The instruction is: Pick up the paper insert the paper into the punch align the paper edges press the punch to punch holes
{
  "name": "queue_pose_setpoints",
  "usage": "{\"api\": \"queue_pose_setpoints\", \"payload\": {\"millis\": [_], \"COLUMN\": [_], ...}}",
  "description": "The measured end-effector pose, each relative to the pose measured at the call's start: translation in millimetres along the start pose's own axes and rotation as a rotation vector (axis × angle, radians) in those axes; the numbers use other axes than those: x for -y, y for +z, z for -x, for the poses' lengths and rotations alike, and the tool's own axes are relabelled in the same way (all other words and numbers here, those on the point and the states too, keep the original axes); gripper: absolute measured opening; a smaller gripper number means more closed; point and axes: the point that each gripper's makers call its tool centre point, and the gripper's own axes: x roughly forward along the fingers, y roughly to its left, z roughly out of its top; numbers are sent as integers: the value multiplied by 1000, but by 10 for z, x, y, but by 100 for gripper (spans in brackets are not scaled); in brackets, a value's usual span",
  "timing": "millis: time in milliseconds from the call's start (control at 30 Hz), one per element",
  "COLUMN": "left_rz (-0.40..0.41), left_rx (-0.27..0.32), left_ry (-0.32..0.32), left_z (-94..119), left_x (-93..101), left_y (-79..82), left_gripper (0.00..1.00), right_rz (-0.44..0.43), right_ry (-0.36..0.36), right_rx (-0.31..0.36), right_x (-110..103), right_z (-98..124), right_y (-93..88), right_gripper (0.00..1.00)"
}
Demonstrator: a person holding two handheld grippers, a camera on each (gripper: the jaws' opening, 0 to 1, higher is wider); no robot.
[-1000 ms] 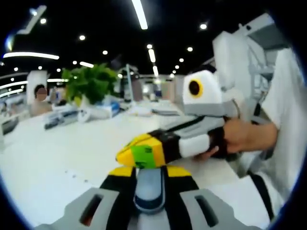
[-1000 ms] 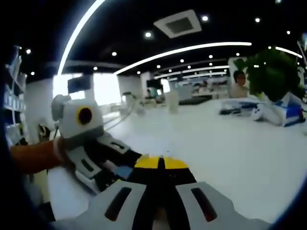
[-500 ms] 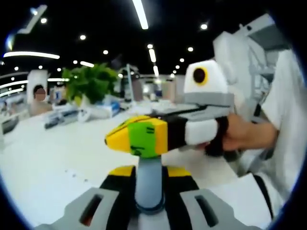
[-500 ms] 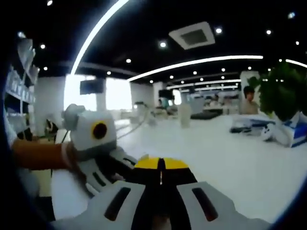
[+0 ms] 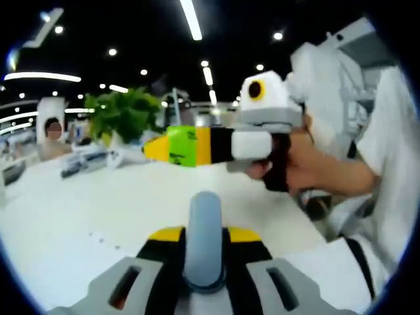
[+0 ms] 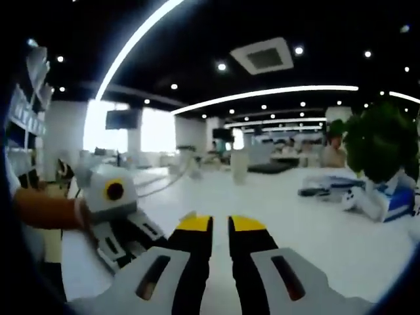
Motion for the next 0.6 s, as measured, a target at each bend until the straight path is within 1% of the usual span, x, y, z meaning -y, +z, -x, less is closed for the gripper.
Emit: {"api": "queue_pose_setpoints", "payload": {"millis": [33,100,167,267,400,600], "left_rz": [0,-2,-11,-14,-17,-5], "left_rx": [1,2,2,5,6,22], "left_ry": [-1,-1,0,-6,2,1], "left_z": [-1,0,0,-1,-1,6], "left_x": [0,0,5,13,-9,-11], "left_y": [1,2,4,12,14,49], "left_gripper": [25,25,26,28,32,37], "right_rz": [-23,-37,-34,-57,-44,-66], "right_ry": [-11,-21,-49,-46,-47,-61], "right_rx": [-9,-30,-47,-21,-42,-59], "right_x": [81,198,275,274,256,284], "right_z": [26,69,109,109,96,98], "right_y": [-67,-213,-293,-239,-286,-325], "right_gripper": [13,13,13,13,13,13]}}
